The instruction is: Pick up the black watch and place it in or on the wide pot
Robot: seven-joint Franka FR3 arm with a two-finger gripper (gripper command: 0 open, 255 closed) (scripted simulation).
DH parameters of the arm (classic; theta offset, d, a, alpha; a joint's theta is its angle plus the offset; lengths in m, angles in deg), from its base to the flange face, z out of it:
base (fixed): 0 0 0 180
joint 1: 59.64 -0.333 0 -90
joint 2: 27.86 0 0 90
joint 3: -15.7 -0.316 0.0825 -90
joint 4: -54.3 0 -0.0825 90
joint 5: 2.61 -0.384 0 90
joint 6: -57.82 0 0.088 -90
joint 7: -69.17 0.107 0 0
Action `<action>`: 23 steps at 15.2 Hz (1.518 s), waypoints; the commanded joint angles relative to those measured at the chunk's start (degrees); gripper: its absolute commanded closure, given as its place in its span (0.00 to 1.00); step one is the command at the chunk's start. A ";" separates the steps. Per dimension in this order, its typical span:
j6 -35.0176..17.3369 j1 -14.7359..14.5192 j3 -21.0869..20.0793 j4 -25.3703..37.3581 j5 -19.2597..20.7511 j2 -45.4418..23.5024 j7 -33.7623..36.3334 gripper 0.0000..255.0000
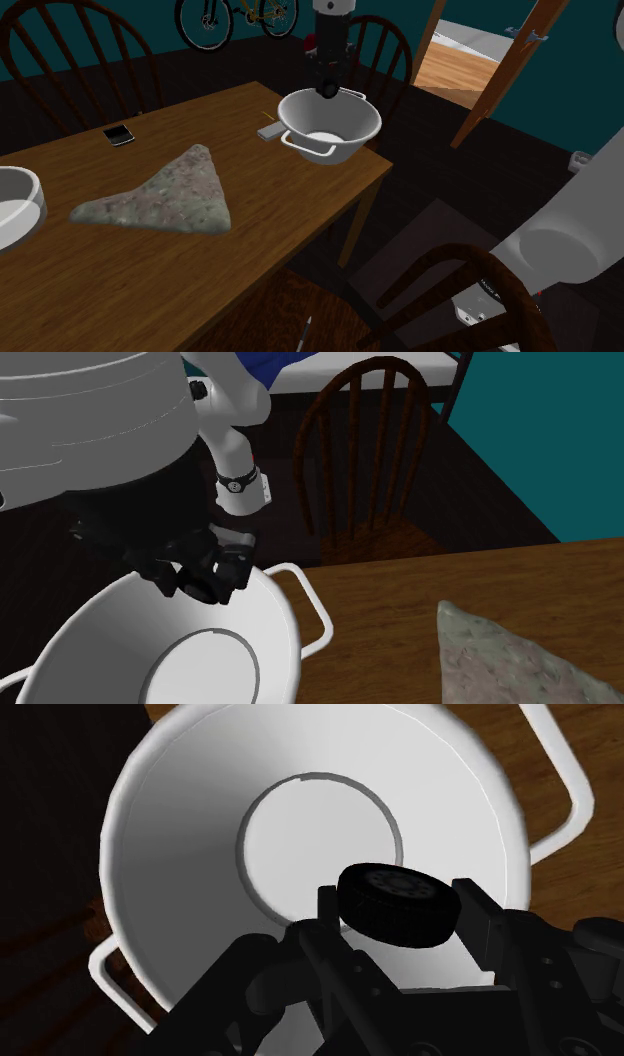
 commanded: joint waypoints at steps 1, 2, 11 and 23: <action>0.57 1.11 1.05 2.76 0.76 -2.18 -2.22 1.00; 0.84 1.65 1.53 3.98 1.05 -3.11 -3.26 1.00; -3.97 2.87 2.55 1.03 1.63 -4.94 -5.02 1.00; -9.65 2.95 2.66 -4.10 1.93 -5.52 -4.60 1.00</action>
